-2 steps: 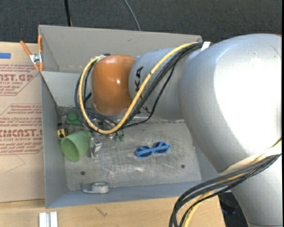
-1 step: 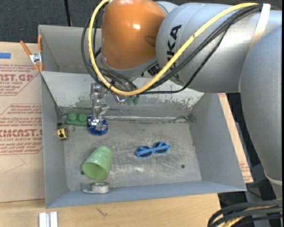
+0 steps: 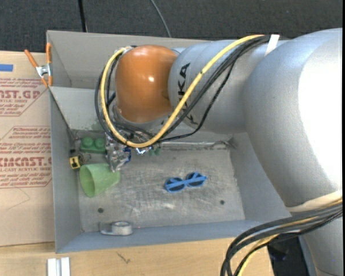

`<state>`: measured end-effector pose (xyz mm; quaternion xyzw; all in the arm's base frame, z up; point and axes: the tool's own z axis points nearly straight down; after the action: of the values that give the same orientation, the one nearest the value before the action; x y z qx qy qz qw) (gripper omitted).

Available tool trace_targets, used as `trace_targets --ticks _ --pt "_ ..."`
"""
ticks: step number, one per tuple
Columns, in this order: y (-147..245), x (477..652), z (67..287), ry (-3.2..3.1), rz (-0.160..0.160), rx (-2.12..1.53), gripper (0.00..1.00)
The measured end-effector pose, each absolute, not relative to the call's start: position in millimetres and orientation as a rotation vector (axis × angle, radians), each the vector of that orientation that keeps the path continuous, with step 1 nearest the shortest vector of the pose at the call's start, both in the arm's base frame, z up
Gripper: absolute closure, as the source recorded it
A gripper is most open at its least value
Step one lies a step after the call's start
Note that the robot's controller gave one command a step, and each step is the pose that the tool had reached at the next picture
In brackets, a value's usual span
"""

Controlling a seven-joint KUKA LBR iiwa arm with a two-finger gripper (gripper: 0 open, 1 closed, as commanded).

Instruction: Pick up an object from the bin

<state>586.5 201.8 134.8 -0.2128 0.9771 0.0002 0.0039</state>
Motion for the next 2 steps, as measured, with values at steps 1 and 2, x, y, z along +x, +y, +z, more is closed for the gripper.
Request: trace_targets --ticks 1,2 --pt "149 589.3 233 3.017 -0.002 -0.835 1.00" --pt "147 577.3 122 2.954 0.003 -1.084 1.00"
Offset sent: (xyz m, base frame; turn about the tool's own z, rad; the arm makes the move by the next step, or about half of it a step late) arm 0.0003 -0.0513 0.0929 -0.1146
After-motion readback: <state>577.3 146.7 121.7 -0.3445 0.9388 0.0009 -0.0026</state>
